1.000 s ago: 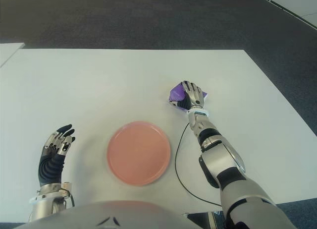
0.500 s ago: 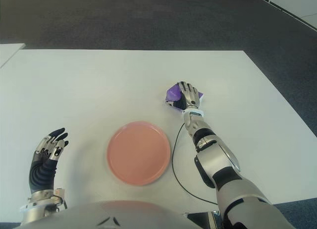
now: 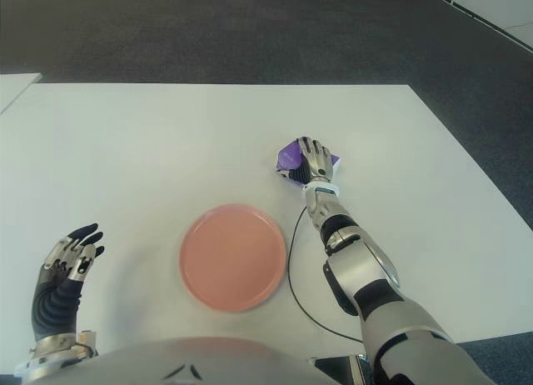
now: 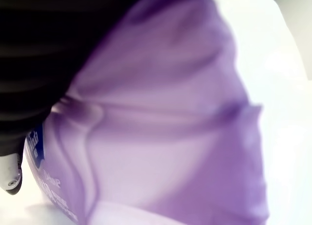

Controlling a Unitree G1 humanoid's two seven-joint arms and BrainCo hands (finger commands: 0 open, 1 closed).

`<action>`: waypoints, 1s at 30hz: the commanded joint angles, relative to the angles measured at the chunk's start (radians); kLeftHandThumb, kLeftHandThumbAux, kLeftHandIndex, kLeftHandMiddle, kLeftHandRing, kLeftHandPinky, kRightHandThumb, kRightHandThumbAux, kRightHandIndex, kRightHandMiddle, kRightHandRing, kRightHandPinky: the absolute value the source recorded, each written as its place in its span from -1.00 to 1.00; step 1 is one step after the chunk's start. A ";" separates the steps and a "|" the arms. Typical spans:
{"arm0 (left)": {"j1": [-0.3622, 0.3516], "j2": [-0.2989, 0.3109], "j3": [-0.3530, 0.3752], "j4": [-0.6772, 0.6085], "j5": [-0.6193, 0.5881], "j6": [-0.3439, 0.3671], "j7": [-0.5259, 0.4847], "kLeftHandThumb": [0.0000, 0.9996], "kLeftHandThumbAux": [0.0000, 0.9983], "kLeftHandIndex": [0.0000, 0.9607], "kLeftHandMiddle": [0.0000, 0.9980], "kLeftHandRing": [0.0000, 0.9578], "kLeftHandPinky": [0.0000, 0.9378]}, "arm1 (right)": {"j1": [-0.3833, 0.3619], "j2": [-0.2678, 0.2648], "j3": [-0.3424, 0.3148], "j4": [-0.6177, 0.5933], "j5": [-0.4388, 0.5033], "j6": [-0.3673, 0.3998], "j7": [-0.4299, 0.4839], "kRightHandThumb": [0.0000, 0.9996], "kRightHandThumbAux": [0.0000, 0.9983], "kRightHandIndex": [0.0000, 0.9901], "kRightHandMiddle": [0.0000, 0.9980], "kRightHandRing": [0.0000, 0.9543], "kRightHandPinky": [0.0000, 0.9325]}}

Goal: Put the tissue paper into the plate.

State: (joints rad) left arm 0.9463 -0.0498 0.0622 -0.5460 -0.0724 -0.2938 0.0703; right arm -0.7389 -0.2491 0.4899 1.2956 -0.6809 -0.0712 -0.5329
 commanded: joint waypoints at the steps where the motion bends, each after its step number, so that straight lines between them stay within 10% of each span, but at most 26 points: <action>1: 0.051 0.003 0.009 -0.020 -0.014 -0.014 -0.025 -0.52 0.09 -0.44 -0.54 -0.52 -0.49 | 0.181 0.115 0.023 0.084 0.003 0.019 0.126 -0.25 0.03 -0.62 -0.52 -0.57 -0.47; 10: 0.084 -0.015 0.025 -0.037 -0.031 -0.019 -0.010 -0.48 0.09 -0.42 -0.53 -0.52 -0.50 | 0.196 0.139 0.029 0.088 -0.006 0.021 0.078 0.32 0.39 -0.15 0.24 0.27 0.18; 30: 0.081 -0.022 0.038 -0.042 -0.030 -0.018 -0.012 -0.48 0.10 -0.43 -0.52 -0.50 -0.46 | 0.189 0.155 0.016 0.084 0.007 -0.032 0.038 0.40 0.45 -0.12 0.55 0.58 0.49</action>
State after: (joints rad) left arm 1.0085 -0.0612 0.1018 -0.5865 -0.0986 -0.3112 0.0703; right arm -0.7357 -0.1914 0.4833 1.2896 -0.6751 -0.0923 -0.6111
